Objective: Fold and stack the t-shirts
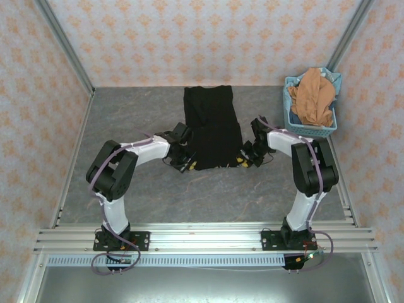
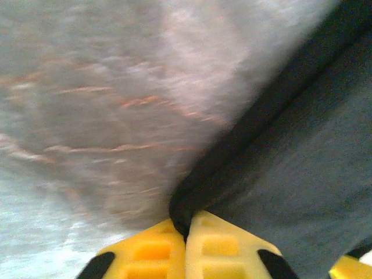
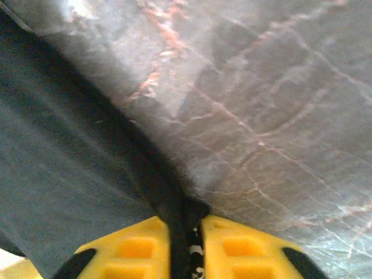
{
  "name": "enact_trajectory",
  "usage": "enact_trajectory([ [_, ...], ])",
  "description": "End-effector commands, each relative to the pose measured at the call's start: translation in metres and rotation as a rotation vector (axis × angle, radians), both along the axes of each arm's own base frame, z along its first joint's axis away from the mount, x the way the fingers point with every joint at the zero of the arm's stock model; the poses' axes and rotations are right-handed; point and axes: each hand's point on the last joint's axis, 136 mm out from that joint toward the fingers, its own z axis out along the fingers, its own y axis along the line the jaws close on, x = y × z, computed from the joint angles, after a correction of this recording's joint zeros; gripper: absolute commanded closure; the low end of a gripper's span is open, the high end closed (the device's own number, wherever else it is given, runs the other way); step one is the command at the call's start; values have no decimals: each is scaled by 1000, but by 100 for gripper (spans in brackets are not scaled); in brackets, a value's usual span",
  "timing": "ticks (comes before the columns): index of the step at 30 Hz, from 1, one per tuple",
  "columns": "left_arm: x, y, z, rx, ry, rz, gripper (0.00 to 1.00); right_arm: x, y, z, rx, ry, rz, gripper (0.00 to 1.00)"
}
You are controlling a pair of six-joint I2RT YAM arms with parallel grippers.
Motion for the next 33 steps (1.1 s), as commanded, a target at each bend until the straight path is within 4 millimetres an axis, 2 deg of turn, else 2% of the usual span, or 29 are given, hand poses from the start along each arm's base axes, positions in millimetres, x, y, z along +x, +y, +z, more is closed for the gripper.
enact_trajectory([
  [1,12,10,-3,89,-43,3,100,24,2,7,-29,-62,-23,99],
  [5,0,23,17,127,-73,-19,100,30,-1,42,-71,-134,-18,100],
  [8,-9,26,35,112,-107,-60,100,20,-4,66,-92,-160,-7,100],
  [10,-22,26,39,89,-94,-94,100,4,-3,73,-97,-144,15,100],
  [13,-47,26,39,55,-70,-146,100,-29,1,72,-97,-97,63,100],
  [18,-96,25,52,24,-60,-269,100,-95,5,75,-81,-32,124,100],
  [21,-121,26,72,3,-96,-334,100,-128,2,86,-66,-15,145,100],
  [26,-153,13,121,-86,-210,-457,100,-175,0,118,16,18,169,100],
  [30,-177,-1,157,-175,-287,-530,100,-199,-1,147,58,44,185,100],
  [33,-178,1,180,-207,-341,-489,100,-199,1,173,90,15,151,100],
])
